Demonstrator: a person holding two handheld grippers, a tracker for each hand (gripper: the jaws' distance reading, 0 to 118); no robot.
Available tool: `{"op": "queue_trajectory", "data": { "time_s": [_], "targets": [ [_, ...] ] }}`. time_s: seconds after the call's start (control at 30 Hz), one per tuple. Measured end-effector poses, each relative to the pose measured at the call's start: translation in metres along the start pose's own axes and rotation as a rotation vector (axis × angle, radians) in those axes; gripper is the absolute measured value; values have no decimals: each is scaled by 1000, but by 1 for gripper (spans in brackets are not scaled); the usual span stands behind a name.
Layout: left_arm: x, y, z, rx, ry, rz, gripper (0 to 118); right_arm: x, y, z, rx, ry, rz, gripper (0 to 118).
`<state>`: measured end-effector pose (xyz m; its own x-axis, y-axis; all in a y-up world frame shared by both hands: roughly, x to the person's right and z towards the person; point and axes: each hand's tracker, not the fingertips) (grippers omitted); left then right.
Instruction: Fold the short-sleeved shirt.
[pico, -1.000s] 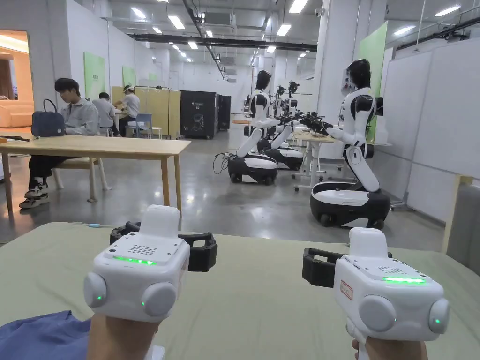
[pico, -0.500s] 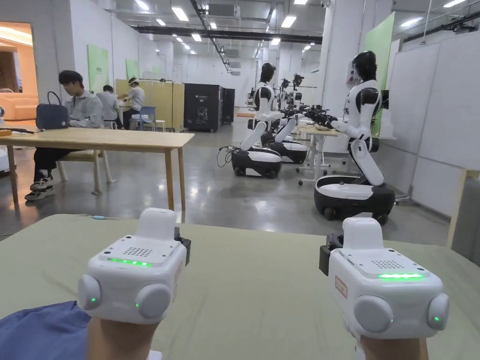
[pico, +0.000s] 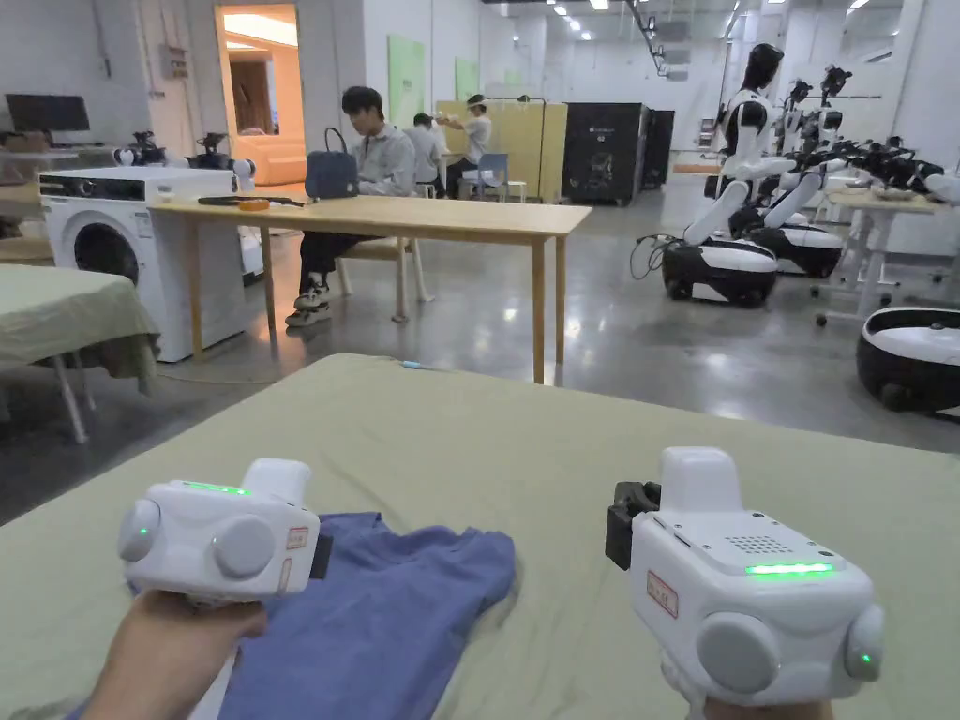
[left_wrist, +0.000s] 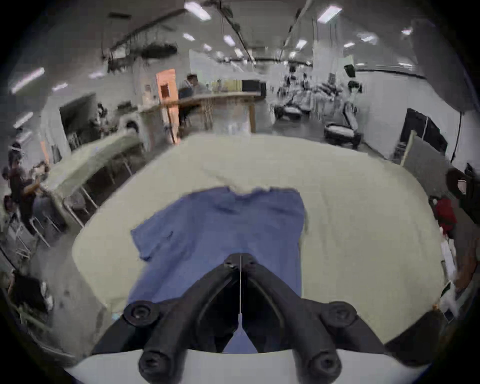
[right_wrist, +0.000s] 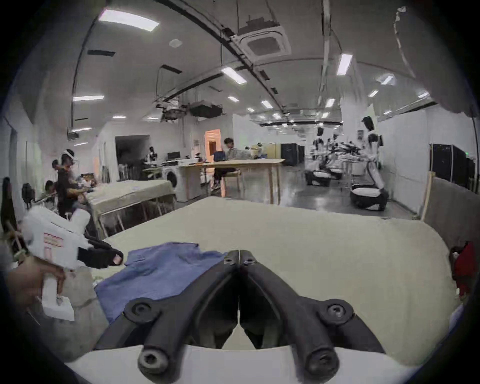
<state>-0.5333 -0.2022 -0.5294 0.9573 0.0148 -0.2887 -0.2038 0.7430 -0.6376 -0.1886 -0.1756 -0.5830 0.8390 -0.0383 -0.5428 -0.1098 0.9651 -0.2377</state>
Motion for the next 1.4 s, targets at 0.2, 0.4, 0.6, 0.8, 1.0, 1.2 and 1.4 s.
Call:
{"op": "queue_trajectory", "data": {
  "time_s": [0.2, 0.4, 0.6, 0.8, 1.0, 1.2, 1.4],
  "targets": [
    [-6, -16, -87, -91, -77, -6, 117, -3, -22, -16, -58, -2, 50, 1],
    [41, -15, -148, -130, -37, -34, 117, 19, -50, -24, -121, -87, 79, 1],
    [32, -35, -209, -340, 33, 42, 96, 44, -66, -19, -171, -169, 33, 1],
    [51, -41, -159, -133, 45, -147, 0, 61, -69, 1, -158, -222, -24, 1],
    [53, -15, -162, -75, -121, -16, 0, 82, -60, 45, -118, -256, -42, 1],
    [158, 17, -121, 69, -347, -130, 0, 127, -50, 99, -76, -341, -81, 1],
    [328, 29, -57, 164, -629, -290, 0, 181, -50, 165, -49, -459, -106, 1]
  ]
}}
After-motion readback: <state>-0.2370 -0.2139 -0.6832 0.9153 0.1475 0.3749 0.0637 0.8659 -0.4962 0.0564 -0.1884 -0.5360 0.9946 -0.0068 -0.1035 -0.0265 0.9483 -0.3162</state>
